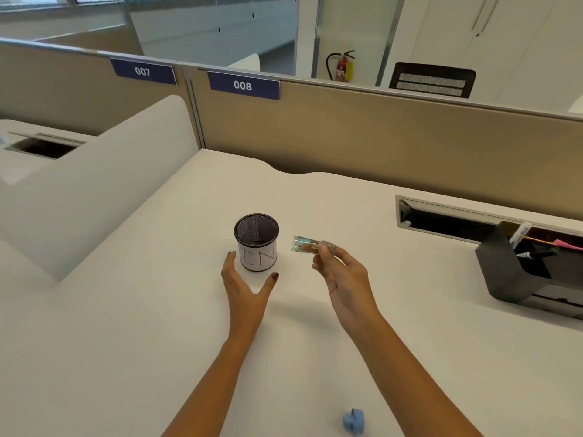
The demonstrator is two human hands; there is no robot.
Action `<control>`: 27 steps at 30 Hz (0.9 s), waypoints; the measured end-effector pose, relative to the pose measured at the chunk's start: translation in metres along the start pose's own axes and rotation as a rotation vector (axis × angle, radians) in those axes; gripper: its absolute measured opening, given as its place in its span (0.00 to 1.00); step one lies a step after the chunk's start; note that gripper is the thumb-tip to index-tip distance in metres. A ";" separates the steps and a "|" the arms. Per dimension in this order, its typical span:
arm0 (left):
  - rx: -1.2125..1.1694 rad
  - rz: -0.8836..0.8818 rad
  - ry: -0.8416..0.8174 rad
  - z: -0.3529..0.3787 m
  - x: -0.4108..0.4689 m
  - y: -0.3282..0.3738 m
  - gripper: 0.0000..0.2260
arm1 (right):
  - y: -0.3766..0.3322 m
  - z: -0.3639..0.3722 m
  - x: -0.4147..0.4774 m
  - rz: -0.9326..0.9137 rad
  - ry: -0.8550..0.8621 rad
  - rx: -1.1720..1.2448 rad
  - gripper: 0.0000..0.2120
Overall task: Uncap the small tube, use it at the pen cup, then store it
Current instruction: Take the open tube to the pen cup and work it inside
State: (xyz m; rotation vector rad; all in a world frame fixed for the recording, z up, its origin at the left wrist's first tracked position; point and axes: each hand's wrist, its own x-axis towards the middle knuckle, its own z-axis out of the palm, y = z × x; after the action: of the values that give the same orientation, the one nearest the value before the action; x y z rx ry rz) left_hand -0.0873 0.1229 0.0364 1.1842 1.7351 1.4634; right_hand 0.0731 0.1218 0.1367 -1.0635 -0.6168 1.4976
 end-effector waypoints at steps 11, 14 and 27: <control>-0.106 0.066 0.030 0.013 0.044 -0.012 0.46 | 0.023 0.046 0.071 -0.098 0.032 -0.131 0.16; -0.106 0.078 0.057 0.016 0.051 -0.015 0.44 | 0.031 0.055 0.085 -0.148 0.029 -0.173 0.13; -0.065 0.089 0.087 0.018 0.058 -0.023 0.38 | 0.042 0.065 0.109 -0.424 0.078 -0.378 0.14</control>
State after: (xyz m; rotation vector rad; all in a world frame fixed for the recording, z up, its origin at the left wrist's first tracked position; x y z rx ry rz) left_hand -0.1032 0.1828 0.0165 1.1930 1.6974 1.6340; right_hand 0.0016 0.2291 0.1004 -1.1792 -1.0267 0.9871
